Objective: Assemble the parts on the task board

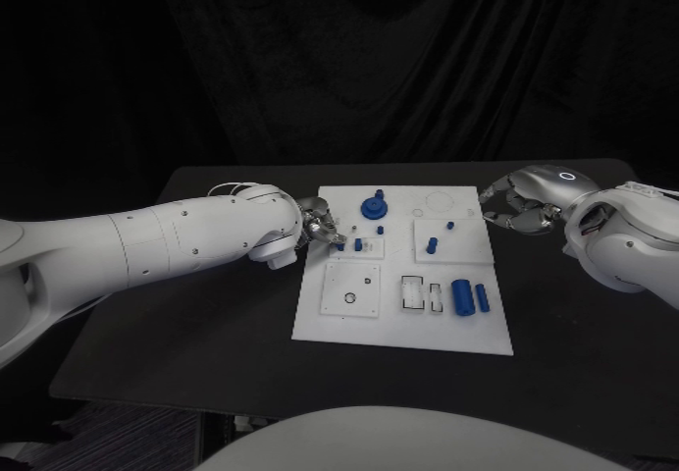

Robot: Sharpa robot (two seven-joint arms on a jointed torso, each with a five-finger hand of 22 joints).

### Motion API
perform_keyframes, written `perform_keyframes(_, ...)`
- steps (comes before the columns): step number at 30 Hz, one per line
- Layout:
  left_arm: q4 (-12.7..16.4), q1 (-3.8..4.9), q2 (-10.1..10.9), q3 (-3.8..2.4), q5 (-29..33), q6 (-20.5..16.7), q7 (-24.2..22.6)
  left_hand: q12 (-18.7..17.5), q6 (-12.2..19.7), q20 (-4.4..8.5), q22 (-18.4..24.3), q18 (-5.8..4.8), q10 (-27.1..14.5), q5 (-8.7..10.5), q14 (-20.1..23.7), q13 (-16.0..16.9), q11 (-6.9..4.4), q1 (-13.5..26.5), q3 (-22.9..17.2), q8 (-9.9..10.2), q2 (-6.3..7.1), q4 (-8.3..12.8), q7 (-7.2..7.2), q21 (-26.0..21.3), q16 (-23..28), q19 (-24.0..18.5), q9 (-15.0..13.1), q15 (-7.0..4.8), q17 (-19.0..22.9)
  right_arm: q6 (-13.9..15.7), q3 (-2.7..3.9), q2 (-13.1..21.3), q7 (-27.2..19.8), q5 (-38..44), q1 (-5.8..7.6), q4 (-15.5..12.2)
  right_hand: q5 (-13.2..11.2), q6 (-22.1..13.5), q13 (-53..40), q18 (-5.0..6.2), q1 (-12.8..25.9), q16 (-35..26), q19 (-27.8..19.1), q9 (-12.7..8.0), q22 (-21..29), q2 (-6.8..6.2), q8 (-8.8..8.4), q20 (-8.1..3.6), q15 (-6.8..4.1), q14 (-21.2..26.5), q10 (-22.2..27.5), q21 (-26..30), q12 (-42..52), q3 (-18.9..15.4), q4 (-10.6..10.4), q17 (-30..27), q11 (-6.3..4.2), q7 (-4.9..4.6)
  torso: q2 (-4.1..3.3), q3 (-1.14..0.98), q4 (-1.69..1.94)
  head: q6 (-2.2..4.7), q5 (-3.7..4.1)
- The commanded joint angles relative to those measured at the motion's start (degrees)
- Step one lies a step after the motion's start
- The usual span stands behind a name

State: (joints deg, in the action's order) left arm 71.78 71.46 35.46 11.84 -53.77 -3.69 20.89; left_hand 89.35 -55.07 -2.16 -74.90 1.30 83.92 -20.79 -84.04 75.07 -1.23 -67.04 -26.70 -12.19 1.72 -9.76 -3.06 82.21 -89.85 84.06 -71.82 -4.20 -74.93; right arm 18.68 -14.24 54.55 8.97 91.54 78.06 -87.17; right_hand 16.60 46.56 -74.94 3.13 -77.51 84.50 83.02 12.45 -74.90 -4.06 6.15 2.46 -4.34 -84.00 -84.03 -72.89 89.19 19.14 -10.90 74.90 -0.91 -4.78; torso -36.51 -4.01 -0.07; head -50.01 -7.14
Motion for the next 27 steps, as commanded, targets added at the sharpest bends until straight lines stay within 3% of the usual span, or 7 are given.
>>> perform_keyframes(1,0.27,-0.73,-0.26,0.32,0.12,2.29,-0.55,-0.21,0.18,-0.12,-12.38,0.74,5.53,1.16,-5.96,14.5,-0.07,1.13,0.94,0.37,0.43,-0.45,0.32,-0.27,-0.15,1.48,0.35,0.06,-15.07,-0.12,0.04,0.07,0.74,0.13,-0.13,-0.07,-0.33,0.43,-14.04,0.62,-0.05,-0.37,-0.51,-0.05,-10.05,0.17,-0.26,0.08,0.47,-4.0,-4.66,0.16,-0.22,0.39,0.08,9.91,0.41,0.13,0.02,-0.03,0.0,0.01,-0.04)
perform_keyframes(7,0.36,-0.76,-0.18,0.32,0.12,2.77,-0.71,-0.24,-0.11,-0.21,-12.36,0.76,5.5,4.0,-5.96,14.48,0.0,2.26,2.88,0.88,0.5,-1.74,0.24,-0.38,-0.15,1.44,1.26,0.14,-15.07,-0.2,0.04,0.13,0.8,0.13,-0.13,-0.08,-0.33,0.43,-14.04,0.62,-0.05,-0.37,-0.51,-0.05,-10.05,0.17,-0.26,0.08,0.47,-4.0,-4.66,0.16,-0.22,0.39,0.08,9.91,0.41,0.13,0.01,-0.01,-0.01,0.01,-0.03)
perform_keyframes(19,0.66,-0.79,0.13,0.32,0.12,3.1,-0.75,-0.29,-0.24,-0.19,-12.34,0.77,5.46,3.23,-5.96,14.46,-0.08,1.63,3.11,1.0,0.49,-1.36,0.38,-0.44,-0.15,1.41,1.53,0.09,-15.07,-0.41,0.04,0.15,0.94,0.13,-0.13,-0.04,-0.33,0.43,-14.04,0.62,-0.05,-0.37,-0.51,-0.05,-10.05,0.17,-0.26,0.08,0.47,-4.0,-4.66,0.16,-0.22,0.39,0.08,9.91,0.41,0.13,0.08,0.0,-0.08,0.01,-0.17)
perform_keyframes(24,0.72,-0.8,0.2,0.32,0.12,2.85,-1.06,-0.35,-0.5,-0.28,-12.33,0.78,5.42,5.41,-5.96,14.42,0.11,3.05,4.73,1.28,0.27,-3.09,0.14,-0.5,-0.15,1.39,2.09,0.22,-15.07,-0.48,0.04,0.09,0.95,0.13,-0.13,-0.01,-0.33,0.43,-14.04,0.62,-0.05,-0.37,-0.51,-0.05,-10.05,0.17,-0.26,0.08,0.47,-4.0,-4.66,0.16,-0.22,0.39,0.08,9.91,0.41,0.13,0.05,-0.01,-0.09,0.01,-0.22)
perform_keyframes(27,0.75,-0.81,0.28,0.32,0.12,2.79,-1.27,-0.36,-0.58,-0.31,-12.31,0.79,5.41,5.71,-5.96,14.42,0.15,3.44,5.28,1.35,0.24,-3.64,0.1,-0.57,-0.15,1.36,2.24,0.26,-15.07,-0.52,0.04,0.07,0.95,0.13,-0.13,0.01,-0.33,0.43,-14.04,0.62,-0.05,-0.37,-0.51,-0.05,-10.05,0.17,-0.26,0.08,0.47,-4.0,-4.66,0.16,-0.22,0.39,0.08,9.91,0.41,0.13,0.02,0.0,-0.05,0.01,-0.19)
